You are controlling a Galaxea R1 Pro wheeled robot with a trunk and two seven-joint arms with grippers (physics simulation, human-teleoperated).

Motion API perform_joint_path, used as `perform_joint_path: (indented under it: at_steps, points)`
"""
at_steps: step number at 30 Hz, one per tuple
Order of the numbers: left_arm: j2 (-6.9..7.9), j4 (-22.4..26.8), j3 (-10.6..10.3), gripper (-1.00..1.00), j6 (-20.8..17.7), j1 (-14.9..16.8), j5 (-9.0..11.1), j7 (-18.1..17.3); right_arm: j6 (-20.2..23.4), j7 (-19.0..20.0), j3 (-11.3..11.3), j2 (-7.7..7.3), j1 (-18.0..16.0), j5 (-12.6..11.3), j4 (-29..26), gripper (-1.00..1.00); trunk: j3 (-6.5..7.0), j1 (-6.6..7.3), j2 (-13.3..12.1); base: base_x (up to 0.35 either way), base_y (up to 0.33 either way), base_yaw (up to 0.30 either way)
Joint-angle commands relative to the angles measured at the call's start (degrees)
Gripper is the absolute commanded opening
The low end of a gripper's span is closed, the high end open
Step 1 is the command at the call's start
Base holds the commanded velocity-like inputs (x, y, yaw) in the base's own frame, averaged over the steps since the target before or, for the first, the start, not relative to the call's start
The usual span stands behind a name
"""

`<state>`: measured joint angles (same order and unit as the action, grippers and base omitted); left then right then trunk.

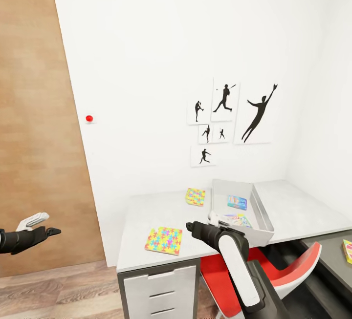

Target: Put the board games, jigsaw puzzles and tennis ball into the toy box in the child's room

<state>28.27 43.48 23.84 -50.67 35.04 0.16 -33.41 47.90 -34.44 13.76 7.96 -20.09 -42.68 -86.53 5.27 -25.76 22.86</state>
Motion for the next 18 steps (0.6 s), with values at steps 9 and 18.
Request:
perform_joint_path:
  at_steps: [9, 18]
  points:
    - [-0.02, 0.00, 0.15, 1.00, -0.39, 0.05, -0.05, 0.68, 0.23, -2.02, 1.95, 1.56, -1.65, -0.62, 1.06, 1.00, -0.86, -0.03, 0.05, 0.005, 0.000, 0.000]
    - [-1.72, 0.08, 0.15, 1.00, -0.15, 0.09, 0.17, 11.87, -0.40, -10.25, 3.49, 2.04, -26.91, -1.87, 32.13, 1.00, -1.70, -0.03, 0.05, 0.000, 0.000, 0.000]
